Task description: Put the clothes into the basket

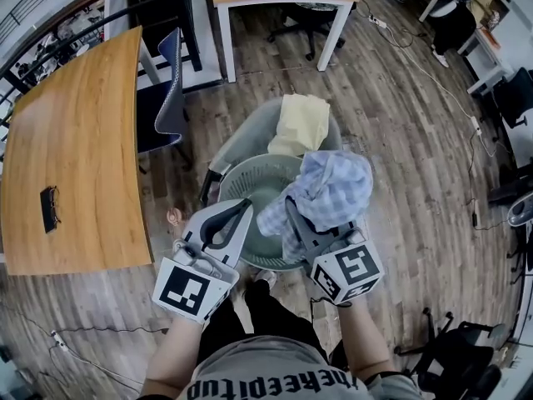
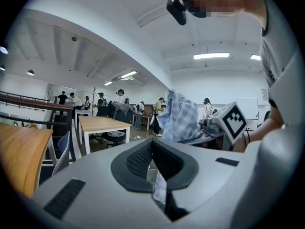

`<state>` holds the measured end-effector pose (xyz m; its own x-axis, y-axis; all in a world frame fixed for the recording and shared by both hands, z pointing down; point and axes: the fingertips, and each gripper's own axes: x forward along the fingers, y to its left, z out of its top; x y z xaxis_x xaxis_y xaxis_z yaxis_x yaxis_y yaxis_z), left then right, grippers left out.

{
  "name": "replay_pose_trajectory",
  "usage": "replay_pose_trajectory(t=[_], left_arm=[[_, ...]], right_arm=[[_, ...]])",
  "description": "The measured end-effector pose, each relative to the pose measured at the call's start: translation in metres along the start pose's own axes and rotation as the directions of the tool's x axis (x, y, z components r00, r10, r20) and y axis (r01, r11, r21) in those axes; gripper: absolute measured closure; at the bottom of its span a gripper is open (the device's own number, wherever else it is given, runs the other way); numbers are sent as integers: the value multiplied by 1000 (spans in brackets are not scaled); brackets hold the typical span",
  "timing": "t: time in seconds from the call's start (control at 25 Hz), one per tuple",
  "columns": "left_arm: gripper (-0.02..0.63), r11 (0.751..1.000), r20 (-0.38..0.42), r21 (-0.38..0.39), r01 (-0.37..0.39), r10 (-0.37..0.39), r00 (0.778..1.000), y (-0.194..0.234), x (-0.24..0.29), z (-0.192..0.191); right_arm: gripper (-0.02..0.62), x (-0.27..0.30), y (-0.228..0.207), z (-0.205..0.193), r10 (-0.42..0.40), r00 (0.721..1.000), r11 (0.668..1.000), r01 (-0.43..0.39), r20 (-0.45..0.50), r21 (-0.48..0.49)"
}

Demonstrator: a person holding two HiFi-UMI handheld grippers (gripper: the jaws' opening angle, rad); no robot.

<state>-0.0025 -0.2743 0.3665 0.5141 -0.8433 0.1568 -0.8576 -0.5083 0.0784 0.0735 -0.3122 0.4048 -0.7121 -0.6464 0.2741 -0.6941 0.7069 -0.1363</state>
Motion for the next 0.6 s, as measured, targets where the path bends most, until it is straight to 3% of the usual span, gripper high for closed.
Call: replay_pose_trajectory(t=[0.6], left_arm=[[592,998,-59,-67,-11,7,998,3,11,-33]], right_arm=[[428,17,-4,-72,31,985,999,-24,-170,44]])
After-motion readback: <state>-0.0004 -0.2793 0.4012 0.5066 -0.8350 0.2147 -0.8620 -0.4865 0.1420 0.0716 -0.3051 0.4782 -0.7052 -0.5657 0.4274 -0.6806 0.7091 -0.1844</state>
